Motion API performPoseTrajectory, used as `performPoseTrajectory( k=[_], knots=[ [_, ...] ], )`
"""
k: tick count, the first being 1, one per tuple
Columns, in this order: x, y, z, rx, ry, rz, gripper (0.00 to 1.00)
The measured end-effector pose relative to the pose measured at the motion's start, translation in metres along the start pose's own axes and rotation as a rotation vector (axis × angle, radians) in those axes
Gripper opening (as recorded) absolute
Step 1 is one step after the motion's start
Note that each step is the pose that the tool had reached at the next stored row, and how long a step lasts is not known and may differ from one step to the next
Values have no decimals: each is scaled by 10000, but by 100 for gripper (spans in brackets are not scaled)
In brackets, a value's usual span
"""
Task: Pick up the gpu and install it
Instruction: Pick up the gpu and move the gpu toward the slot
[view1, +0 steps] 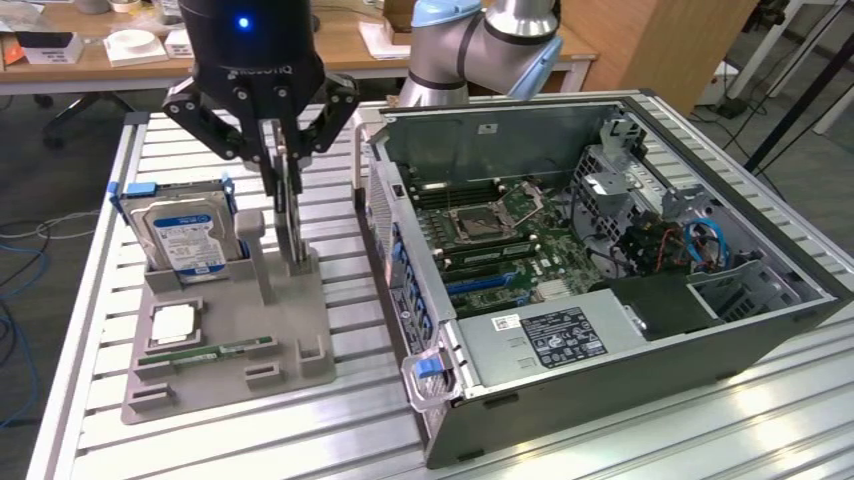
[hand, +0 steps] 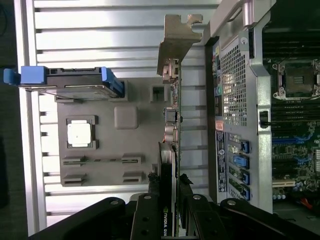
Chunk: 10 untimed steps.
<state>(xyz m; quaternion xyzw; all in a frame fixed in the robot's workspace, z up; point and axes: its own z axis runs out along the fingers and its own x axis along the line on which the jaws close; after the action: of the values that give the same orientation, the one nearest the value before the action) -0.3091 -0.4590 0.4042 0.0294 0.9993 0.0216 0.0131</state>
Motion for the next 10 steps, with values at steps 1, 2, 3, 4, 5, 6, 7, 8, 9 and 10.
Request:
performPoseTrajectory(
  k=[1,2,3,4,5,6,7,8,9,10],
  knots=[
    [0,1,-12,0,0,0,26],
    [-1,1,-24,0,0,0,26],
    [-1,2,-36,0,0,0,26],
    [-1,2,-49,0,0,0,26],
    [-2,3,-61,0,0,0,26],
    [-2,3,-73,0,0,0,26],
    [-2,4,-85,0,0,0,26],
    [-2,4,-97,-1,-1,0,26],
    [-3,5,-109,0,0,0,26],
    [-3,6,-121,0,0,0,26]
  ],
)
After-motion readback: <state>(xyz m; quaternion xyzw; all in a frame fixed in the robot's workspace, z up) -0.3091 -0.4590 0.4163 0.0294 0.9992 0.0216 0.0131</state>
